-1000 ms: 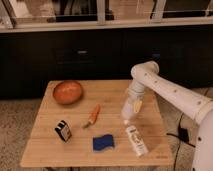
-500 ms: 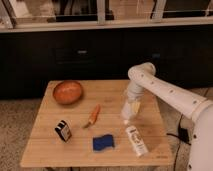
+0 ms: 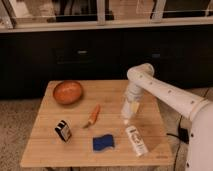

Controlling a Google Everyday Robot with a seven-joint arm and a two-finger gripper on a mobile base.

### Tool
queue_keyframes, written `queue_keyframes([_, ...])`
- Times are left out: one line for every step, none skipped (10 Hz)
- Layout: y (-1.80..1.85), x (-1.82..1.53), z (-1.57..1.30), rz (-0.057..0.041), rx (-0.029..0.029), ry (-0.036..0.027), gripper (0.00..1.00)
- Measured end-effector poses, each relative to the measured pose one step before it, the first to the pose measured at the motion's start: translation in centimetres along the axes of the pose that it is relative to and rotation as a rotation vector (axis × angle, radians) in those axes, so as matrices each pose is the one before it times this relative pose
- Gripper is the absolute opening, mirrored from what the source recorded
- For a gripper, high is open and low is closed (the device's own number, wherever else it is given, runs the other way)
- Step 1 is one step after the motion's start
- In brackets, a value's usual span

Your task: Place the ceramic cup over the eraser

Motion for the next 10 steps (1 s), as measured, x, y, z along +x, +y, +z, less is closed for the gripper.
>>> queue_keyframes([-0.031,0.006,-0.086,-0.00221,-0.00064,0.00279,0.18])
queue_keyframes([0.02,0.015,-0.023,0.00016,-0.00056,-0.00022,0.08])
queue_keyframes([0.124,0.032,-0.082,-0.00645,0.00251,0.00071,0.01])
queue_keyframes([-0.061,-0.046,-0.05,0.00202,0.00277,-0.00485,0.0])
queue_keyframes([-0.021,0.027,-0.009,-0.00019,0.00075,0.00113,0.0])
queue_keyframes([0.006,0.001,-0.035,-0.00008,-0.00006,0.00026,0.0])
queue_keyframes([-0.01,-0.018,-0.018,-0.00125,-0.00105,0.00177,0.0])
queue_keyframes([0.022,-0.006,-0.004,0.00028,-0.00076,-0.00041,0.0])
queue_keyframes([0.024,-0.006,-0.011,0.00018,-0.00022,-0.00051,0.0])
queue_keyframes([0.027,-0.13,-0.161,-0.00555,0.00238,0.00229,0.0])
